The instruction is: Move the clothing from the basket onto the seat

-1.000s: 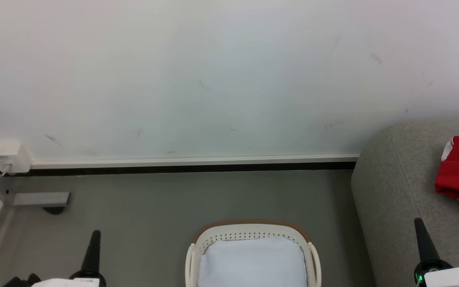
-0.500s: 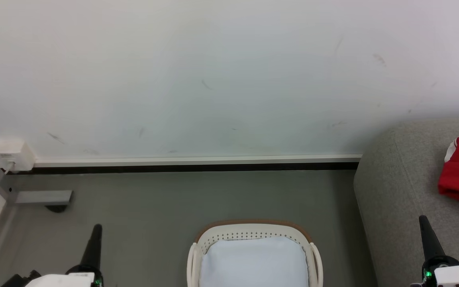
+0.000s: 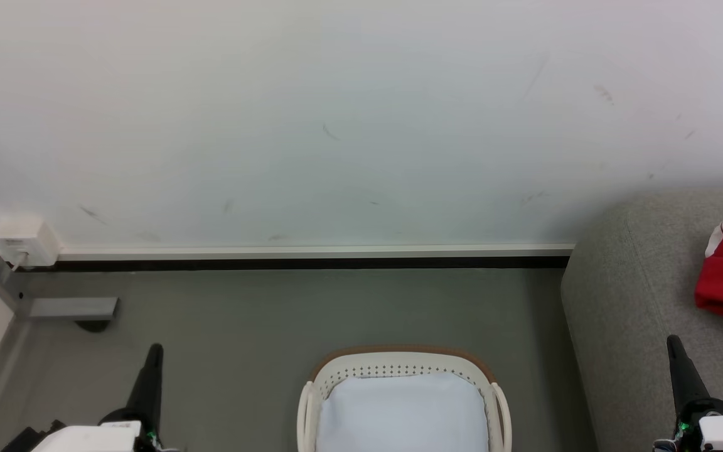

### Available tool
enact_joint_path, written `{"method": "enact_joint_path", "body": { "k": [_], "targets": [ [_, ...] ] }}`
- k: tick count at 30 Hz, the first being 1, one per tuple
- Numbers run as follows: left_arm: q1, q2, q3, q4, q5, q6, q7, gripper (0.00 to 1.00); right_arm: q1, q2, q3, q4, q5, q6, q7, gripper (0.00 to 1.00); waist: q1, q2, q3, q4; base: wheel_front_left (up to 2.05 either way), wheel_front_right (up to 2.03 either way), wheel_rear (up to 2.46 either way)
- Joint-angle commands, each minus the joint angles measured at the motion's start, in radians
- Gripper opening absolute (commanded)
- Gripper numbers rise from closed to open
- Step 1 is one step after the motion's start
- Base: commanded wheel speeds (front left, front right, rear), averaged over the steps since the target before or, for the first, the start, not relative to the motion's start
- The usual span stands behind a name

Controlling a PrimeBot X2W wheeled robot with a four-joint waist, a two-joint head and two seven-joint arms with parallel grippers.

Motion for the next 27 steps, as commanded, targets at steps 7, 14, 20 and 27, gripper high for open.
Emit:
{"method": "enact_joint_path", "body": {
  "k": [7,14,20,27],
  "targets": [
    [-0.020,0.009,0.001,-0.007,-0.064,-0.004,0.017,0.00,-0.016,0.003,-0.017,-0.008,0.059,-0.002,0.017,0.00,0.0000,-0.0001,0.000,0.005,0.00,0.00,0.00],
    [-0.025,0.009,0.002,-0.007,-0.113,-0.004,0.029,0.00,-0.020,0.005,-0.027,-0.008,0.102,-0.002,0.029,0.00,0.0000,-0.0001,0.001,0.009,0.00,0.00,0.00],
    [-0.030,0.010,0.002,-0.008,-0.152,-0.005,0.040,0.00,-0.020,0.006,-0.035,-0.008,0.137,-0.002,0.038,0.00,0.0000,-0.0001,0.001,0.013,0.00,0.00,0.00],
    [-0.030,0.009,0.002,-0.007,-0.154,-0.005,0.042,0.00,-0.019,0.007,-0.036,-0.008,0.138,-0.002,0.039,0.00,0.0000,-0.0001,0.001,0.013,0.00,0.00,0.00]
  ]
}}
